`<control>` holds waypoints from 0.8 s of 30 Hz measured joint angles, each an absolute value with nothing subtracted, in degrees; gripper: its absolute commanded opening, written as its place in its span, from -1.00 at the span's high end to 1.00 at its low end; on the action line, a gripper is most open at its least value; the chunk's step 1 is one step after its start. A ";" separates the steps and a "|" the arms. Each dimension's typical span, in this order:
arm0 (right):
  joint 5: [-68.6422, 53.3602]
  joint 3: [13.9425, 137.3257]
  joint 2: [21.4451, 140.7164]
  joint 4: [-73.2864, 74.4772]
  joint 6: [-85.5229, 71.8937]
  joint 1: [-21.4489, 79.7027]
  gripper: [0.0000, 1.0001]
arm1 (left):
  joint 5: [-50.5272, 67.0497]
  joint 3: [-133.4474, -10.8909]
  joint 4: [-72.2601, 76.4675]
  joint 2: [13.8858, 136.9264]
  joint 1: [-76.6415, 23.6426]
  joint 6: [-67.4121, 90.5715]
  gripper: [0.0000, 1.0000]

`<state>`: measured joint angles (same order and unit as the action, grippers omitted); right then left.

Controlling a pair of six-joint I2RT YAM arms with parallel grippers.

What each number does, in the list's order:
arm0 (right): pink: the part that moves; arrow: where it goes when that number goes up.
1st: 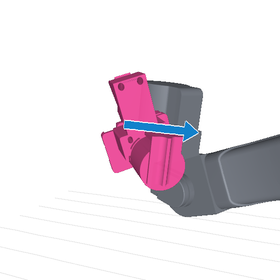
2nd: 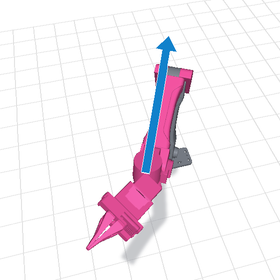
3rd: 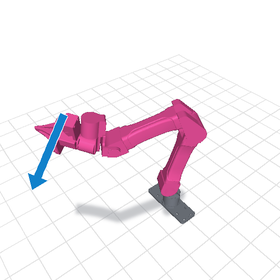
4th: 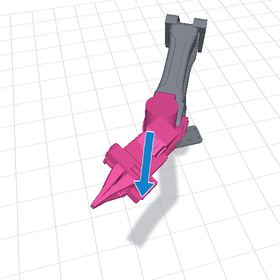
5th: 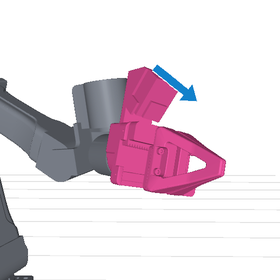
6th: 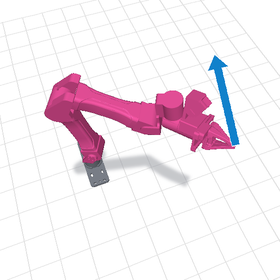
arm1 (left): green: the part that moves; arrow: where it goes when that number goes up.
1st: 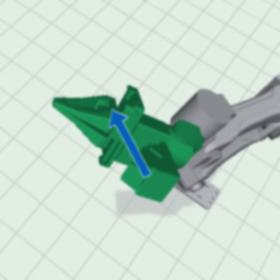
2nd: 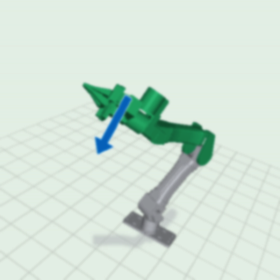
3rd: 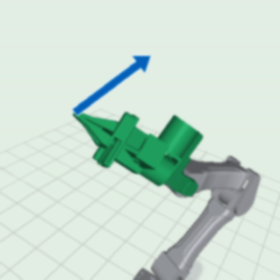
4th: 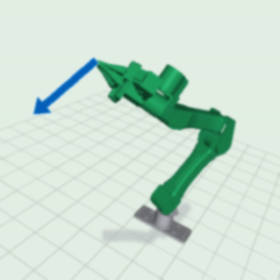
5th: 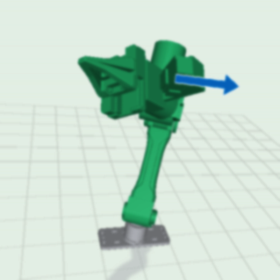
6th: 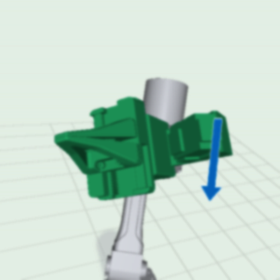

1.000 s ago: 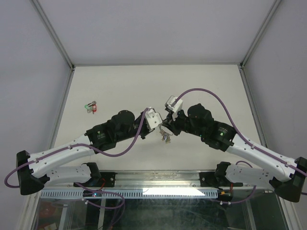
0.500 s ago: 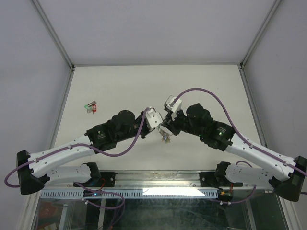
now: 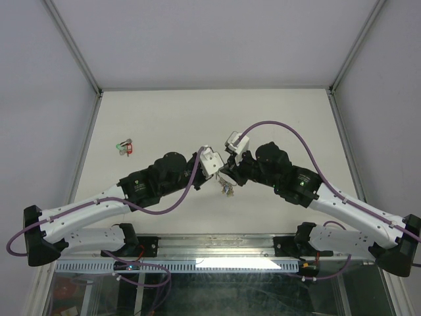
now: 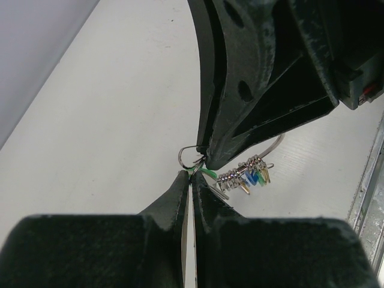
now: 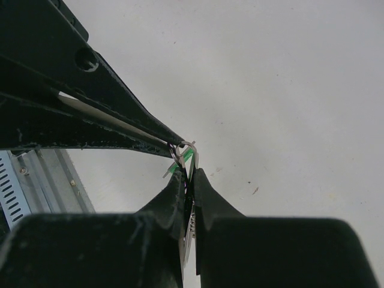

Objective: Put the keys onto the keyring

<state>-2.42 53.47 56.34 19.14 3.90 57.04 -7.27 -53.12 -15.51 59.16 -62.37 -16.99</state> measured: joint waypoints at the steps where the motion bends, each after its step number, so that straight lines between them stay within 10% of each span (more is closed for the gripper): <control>1: -2.44 53.47 56.34 19.11 3.92 57.06 1.00 | -7.68 -53.12 -15.51 59.16 -62.63 -16.86 1.00; 24: -5.45 53.47 56.31 19.84 3.09 57.54 1.00 | -14.96 -53.12 -13.74 58.81 -62.92 -14.31 1.00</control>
